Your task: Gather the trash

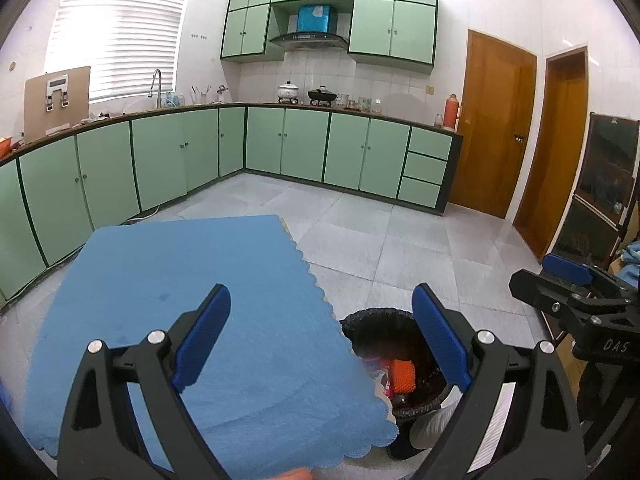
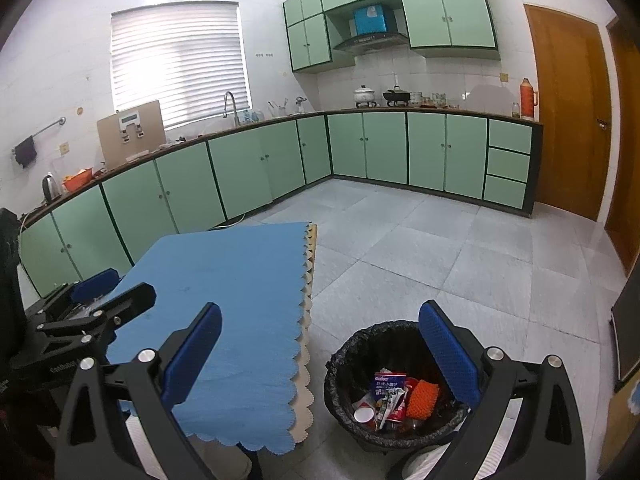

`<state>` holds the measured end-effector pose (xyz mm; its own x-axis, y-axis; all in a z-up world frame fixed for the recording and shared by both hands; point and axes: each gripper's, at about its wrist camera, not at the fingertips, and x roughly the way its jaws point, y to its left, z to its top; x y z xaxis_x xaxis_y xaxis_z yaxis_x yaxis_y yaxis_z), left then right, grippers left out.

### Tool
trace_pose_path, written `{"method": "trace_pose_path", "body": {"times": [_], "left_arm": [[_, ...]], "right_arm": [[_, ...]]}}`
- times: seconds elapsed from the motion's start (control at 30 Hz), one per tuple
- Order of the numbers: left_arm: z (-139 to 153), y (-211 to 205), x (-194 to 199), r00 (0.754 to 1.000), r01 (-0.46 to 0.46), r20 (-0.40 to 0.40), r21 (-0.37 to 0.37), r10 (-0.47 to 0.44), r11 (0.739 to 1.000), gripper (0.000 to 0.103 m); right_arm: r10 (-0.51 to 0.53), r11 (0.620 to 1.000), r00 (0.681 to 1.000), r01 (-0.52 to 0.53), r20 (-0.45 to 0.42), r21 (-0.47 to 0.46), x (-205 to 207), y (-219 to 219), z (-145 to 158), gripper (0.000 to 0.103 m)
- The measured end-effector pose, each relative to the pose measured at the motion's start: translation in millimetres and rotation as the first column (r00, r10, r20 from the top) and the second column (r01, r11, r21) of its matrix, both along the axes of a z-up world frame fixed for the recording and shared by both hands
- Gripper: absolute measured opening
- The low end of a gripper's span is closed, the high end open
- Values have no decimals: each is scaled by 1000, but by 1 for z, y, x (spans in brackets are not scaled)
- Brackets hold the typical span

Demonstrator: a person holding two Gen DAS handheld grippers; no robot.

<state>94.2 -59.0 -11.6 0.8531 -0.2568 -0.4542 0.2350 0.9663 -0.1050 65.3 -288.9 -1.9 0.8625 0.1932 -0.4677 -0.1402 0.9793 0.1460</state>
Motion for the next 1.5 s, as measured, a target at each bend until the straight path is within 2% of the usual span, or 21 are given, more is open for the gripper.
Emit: {"method": "trace_pose_path", "body": {"times": [1.5], "left_arm": [[0, 10, -11, 1000, -15, 22, -6, 15, 1000, 89]], "right_arm": [[22, 1000, 1000, -22, 15, -4, -6, 15, 4, 97]]}}
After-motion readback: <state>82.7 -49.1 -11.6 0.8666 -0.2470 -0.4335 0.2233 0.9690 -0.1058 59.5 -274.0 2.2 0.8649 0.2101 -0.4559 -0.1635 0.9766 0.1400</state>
